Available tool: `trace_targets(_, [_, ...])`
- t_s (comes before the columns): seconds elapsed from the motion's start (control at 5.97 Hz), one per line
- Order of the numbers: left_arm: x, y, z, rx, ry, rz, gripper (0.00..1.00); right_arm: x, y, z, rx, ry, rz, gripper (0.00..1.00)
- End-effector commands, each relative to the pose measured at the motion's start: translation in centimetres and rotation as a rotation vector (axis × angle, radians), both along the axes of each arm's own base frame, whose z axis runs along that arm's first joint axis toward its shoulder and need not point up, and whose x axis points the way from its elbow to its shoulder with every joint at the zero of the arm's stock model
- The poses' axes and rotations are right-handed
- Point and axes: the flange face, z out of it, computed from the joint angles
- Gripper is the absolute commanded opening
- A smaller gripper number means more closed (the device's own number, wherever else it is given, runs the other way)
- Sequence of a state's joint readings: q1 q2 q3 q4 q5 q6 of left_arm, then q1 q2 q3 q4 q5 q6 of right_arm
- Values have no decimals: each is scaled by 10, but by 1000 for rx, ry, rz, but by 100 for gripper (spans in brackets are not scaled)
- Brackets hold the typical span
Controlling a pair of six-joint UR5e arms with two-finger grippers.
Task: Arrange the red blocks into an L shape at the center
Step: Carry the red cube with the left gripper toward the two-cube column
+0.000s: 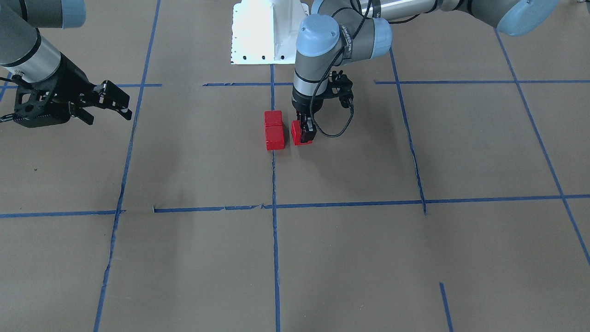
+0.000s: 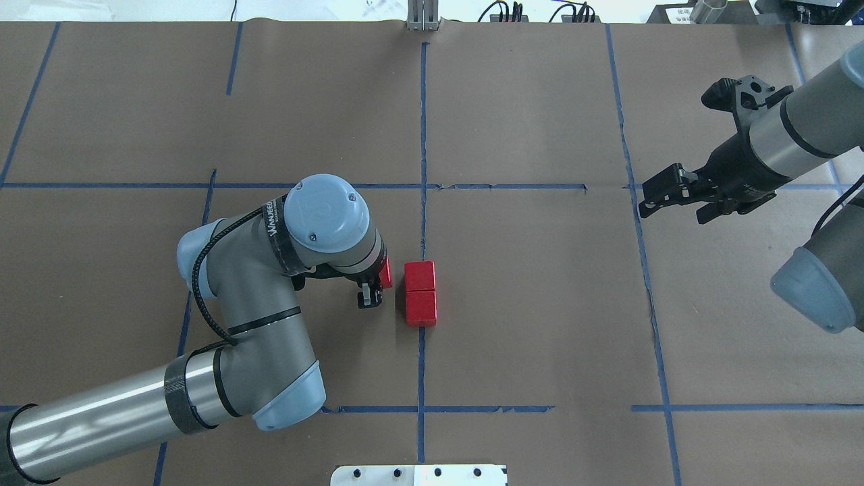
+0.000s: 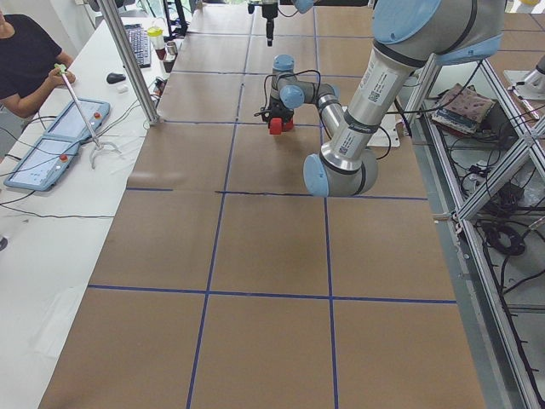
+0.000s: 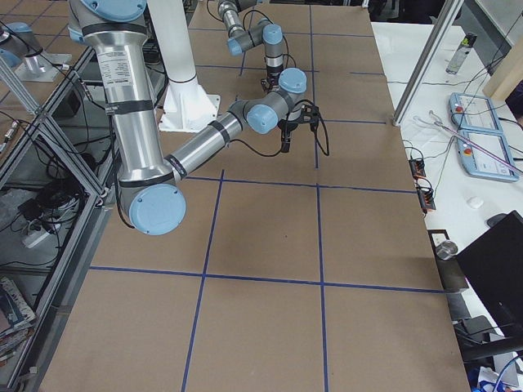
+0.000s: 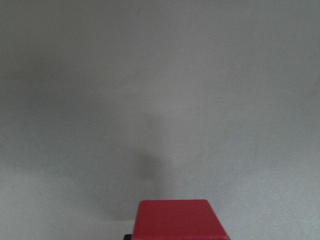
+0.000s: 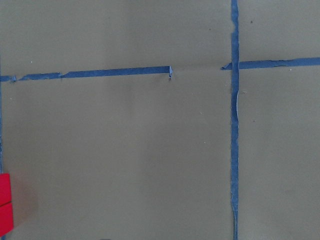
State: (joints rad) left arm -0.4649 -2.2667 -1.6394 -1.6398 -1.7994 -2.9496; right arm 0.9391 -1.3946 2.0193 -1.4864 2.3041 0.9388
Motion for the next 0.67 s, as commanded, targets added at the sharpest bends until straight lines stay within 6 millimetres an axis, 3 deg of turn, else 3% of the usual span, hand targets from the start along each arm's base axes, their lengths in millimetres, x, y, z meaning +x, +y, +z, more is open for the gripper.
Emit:
trace_targets(0.0, [13,-5,-4,-19,7,-16,6,1,0,1,-1,1,1,100])
trace_targets(0.5, [20,-4,0,-15,17,-9,7,0,0,0,-2,-1,0,100])
